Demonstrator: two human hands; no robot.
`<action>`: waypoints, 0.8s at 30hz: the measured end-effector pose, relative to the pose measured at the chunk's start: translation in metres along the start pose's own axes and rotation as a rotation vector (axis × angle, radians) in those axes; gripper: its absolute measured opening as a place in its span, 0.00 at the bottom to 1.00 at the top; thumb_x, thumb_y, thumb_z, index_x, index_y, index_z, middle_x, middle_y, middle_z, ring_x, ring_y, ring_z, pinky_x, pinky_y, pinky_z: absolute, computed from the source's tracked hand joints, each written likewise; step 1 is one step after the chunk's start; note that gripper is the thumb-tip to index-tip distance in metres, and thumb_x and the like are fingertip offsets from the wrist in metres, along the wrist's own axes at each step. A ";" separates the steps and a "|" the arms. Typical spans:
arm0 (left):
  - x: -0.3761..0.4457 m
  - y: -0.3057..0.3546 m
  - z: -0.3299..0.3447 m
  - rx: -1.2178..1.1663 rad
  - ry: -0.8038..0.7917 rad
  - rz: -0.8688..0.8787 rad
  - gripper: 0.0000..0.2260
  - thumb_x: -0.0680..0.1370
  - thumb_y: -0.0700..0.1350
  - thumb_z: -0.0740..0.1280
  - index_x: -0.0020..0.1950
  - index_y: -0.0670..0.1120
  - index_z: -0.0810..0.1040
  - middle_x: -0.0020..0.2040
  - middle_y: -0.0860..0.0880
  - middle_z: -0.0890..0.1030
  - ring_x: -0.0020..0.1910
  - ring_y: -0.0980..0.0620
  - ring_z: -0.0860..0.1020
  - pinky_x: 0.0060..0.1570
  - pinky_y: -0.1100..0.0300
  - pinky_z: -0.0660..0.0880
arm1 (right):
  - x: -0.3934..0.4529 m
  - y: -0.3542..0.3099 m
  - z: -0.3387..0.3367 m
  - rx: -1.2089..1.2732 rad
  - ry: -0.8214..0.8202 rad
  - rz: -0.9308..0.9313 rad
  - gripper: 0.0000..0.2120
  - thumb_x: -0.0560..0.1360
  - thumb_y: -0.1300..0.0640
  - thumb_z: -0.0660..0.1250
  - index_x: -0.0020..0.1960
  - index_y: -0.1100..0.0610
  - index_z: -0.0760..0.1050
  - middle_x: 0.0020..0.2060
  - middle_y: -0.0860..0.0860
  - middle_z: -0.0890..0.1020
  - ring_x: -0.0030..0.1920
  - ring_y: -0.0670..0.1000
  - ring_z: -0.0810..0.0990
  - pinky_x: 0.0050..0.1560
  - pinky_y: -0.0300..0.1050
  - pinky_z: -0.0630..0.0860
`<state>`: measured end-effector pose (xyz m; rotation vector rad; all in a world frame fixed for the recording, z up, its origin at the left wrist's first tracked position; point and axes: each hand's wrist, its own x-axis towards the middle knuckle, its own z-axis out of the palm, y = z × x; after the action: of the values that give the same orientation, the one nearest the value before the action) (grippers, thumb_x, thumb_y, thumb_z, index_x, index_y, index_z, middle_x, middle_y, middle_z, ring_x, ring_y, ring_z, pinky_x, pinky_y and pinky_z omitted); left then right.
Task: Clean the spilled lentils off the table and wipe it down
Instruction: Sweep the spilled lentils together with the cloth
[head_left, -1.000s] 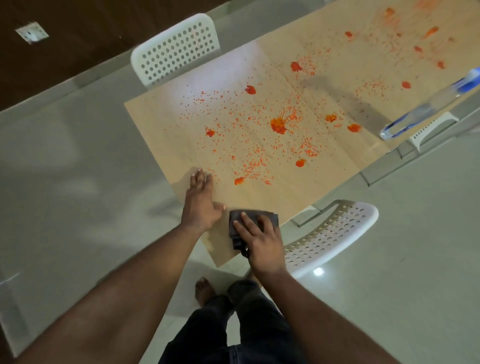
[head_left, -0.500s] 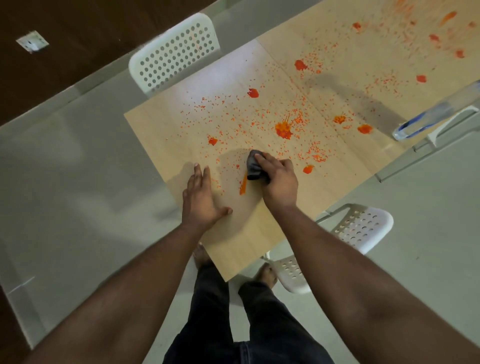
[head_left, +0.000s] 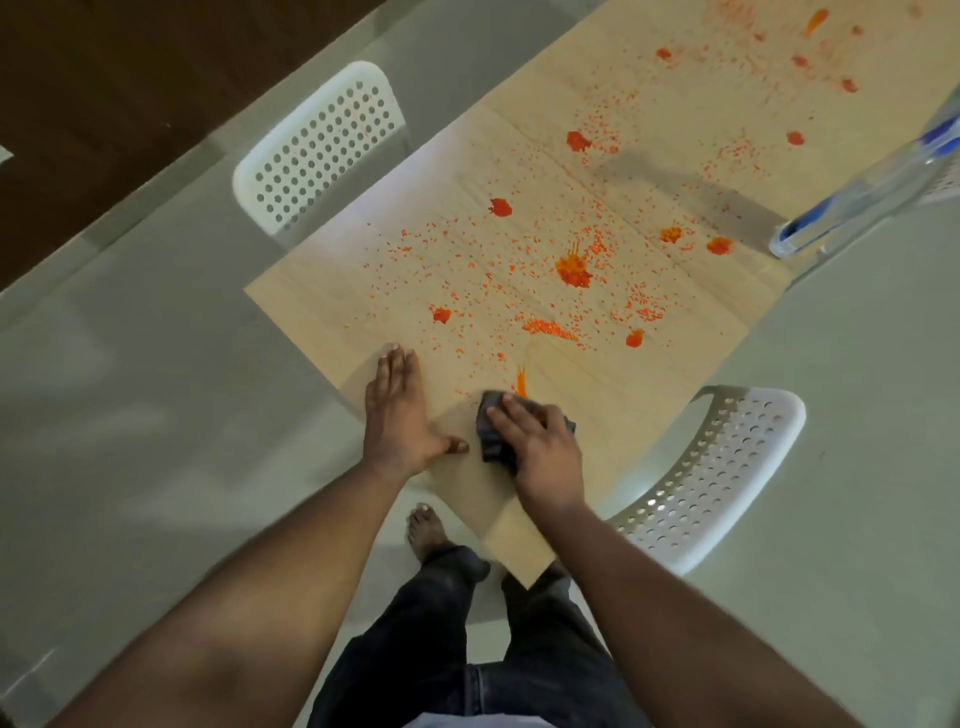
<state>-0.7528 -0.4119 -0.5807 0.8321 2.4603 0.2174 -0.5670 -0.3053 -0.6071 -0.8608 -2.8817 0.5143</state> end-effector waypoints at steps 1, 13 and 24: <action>0.001 -0.001 0.000 0.007 -0.007 0.007 0.72 0.60 0.69 0.82 0.85 0.42 0.39 0.86 0.43 0.39 0.85 0.45 0.39 0.83 0.46 0.45 | 0.018 -0.003 -0.003 -0.002 0.018 0.059 0.25 0.77 0.57 0.64 0.73 0.48 0.78 0.72 0.50 0.79 0.60 0.61 0.75 0.53 0.54 0.80; 0.008 -0.031 -0.016 0.024 -0.029 0.071 0.67 0.63 0.65 0.83 0.86 0.42 0.44 0.87 0.43 0.44 0.85 0.44 0.42 0.83 0.47 0.48 | 0.052 -0.007 -0.020 0.633 0.241 0.532 0.20 0.81 0.57 0.69 0.71 0.44 0.79 0.58 0.46 0.82 0.61 0.50 0.79 0.66 0.52 0.77; 0.013 -0.035 -0.014 0.037 -0.059 0.061 0.64 0.66 0.61 0.83 0.86 0.44 0.43 0.86 0.45 0.39 0.85 0.45 0.38 0.83 0.42 0.49 | -0.005 -0.057 0.023 0.007 -0.016 0.008 0.28 0.76 0.59 0.72 0.76 0.50 0.75 0.73 0.51 0.78 0.59 0.61 0.74 0.50 0.55 0.80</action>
<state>-0.7870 -0.4316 -0.5847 0.9177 2.3925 0.1672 -0.5965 -0.3590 -0.6093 -0.8718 -2.8902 0.5336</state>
